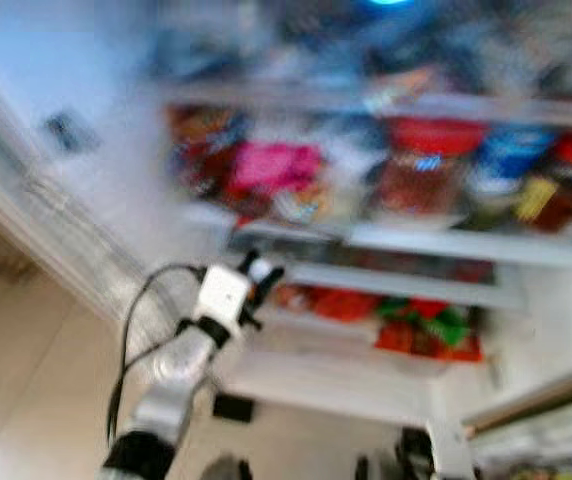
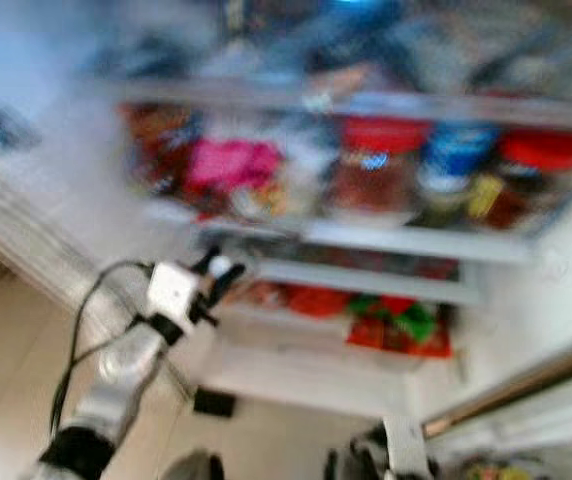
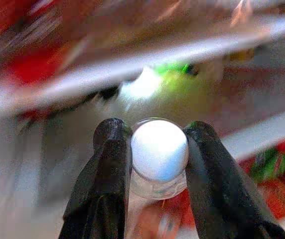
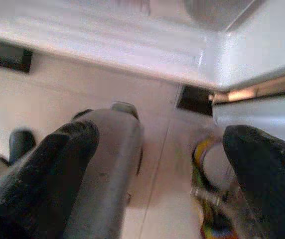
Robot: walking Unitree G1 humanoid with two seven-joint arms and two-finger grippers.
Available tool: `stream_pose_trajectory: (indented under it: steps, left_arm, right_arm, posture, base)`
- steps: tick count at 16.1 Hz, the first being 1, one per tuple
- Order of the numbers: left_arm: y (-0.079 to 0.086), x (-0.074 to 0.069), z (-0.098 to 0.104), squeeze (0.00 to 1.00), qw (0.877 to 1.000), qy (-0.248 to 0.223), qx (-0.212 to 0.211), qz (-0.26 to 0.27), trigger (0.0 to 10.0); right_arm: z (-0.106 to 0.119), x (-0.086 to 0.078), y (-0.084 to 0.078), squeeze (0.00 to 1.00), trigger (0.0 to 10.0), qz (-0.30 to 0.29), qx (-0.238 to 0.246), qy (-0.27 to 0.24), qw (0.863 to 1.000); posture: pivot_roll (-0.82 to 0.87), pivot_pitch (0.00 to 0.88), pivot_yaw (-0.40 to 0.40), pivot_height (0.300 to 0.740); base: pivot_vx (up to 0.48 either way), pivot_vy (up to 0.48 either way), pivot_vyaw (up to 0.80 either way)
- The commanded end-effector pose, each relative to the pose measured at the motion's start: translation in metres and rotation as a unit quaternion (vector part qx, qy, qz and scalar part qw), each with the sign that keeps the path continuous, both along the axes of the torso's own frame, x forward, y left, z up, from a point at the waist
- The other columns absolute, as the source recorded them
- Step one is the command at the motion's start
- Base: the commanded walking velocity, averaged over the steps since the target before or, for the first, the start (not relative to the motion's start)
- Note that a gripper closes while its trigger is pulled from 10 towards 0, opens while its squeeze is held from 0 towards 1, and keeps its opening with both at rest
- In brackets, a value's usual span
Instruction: Restocking fridge
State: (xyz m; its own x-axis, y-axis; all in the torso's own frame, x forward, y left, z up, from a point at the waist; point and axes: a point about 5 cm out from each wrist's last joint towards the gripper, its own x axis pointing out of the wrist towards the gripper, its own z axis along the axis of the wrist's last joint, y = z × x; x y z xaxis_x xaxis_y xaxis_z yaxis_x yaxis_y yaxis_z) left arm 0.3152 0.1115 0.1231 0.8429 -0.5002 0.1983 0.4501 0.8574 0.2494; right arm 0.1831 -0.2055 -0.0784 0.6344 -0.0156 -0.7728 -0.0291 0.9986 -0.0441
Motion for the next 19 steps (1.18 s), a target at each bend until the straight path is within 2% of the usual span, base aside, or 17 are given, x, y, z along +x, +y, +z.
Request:
stream_pose_trajectory:
  steps: [1,5,8,9,10,11,13,15,17,18,19]
  left_arm:
    - [-0.009,-0.004,-0.002,0.00,1.000,0.007,0.002,-0.022,10.0]
    - [-0.017,-0.011,-0.006,0.00,0.998,0.018,0.021,-0.064,10.0]
    - [-0.018,-0.015,-0.005,0.00,0.993,-0.002,0.088,-0.082,10.0]
    - [-0.017,-0.015,-0.006,0.00,0.989,-0.012,0.125,-0.082,10.0]
    - [-0.015,-0.017,-0.010,0.00,0.975,-0.031,0.202,-0.089,10.0]
    - [-0.011,-0.018,-0.022,0.00,0.942,-0.048,0.318,-0.096,10.0]
    - [0.007,-0.017,-0.041,0.00,0.876,-0.072,0.471,-0.077,10.0]
    - [0.012,-0.011,-0.052,0.00,0.849,-0.084,0.518,-0.063,10.0]
    - [0.023,0.008,-0.064,0.00,0.804,-0.084,0.588,-0.010,10.0]
    - [0.025,0.017,-0.065,0.00,0.793,-0.077,0.604,0.023,10.0]
    - [0.026,0.021,-0.066,0.00,0.795,-0.063,0.602,0.042,10.0]
  right_arm:
    - [-0.009,-0.018,-0.005,0.00,10.0,-0.010,-0.003,0.035,0.999]
    - [-0.008,-0.018,-0.005,0.00,10.0,-0.010,-0.003,0.035,0.999]
    - [-0.008,-0.018,-0.005,0.00,10.0,-0.009,-0.002,0.035,0.999]
    - [-0.008,-0.018,-0.005,0.00,10.0,-0.009,-0.002,0.035,0.999]
    - [-0.008,-0.018,-0.005,0.00,10.0,-0.008,-0.002,0.035,0.999]
    - [-0.008,-0.018,-0.004,0.00,10.0,-0.009,-0.001,0.035,0.999]
    - [-0.008,-0.017,-0.003,0.00,10.0,-0.010,0.001,0.034,0.999]
    - [-0.008,-0.017,-0.003,0.00,10.0,-0.009,0.001,0.033,0.999]
    - [-0.008,-0.017,-0.004,0.00,10.0,-0.010,0.001,0.032,0.999]
    - [-0.008,-0.017,-0.004,0.00,10.0,-0.010,0.001,0.033,0.999]
    - [-0.008,-0.017,-0.004,0.00,10.0,-0.011,0.001,0.032,0.999]
  posture:
    - [-0.02,0.182,0.039,0.658]
    - [-0.02,0.180,0.039,0.658]
    - [-0.02,0.180,0.039,0.658]
    - [-0.02,0.180,0.039,0.658]
    - [-0.02,0.181,0.040,0.658]
    - [-0.02,0.181,0.043,0.658]
    - [-0.02,0.181,0.044,0.658]
    - [-0.02,0.181,0.043,0.658]
    - [-0.03,0.181,0.043,0.658]
    - [-0.03,0.183,0.040,0.658]
    - [-0.03,0.183,0.039,0.658]
  base:
    - [0.322,0.000,0.00]
    - [0.068,0.000,0.00]
    - [0.000,0.000,0.00]
    - [0.000,0.000,0.00]
    - [0.000,0.000,0.00]
    - [0.000,0.000,0.00]
    - [0.000,0.000,0.00]
    - [0.000,0.000,0.00]
    - [0.000,0.000,0.00]
    - [0.000,0.000,0.00]
    - [0.000,0.000,0.00]
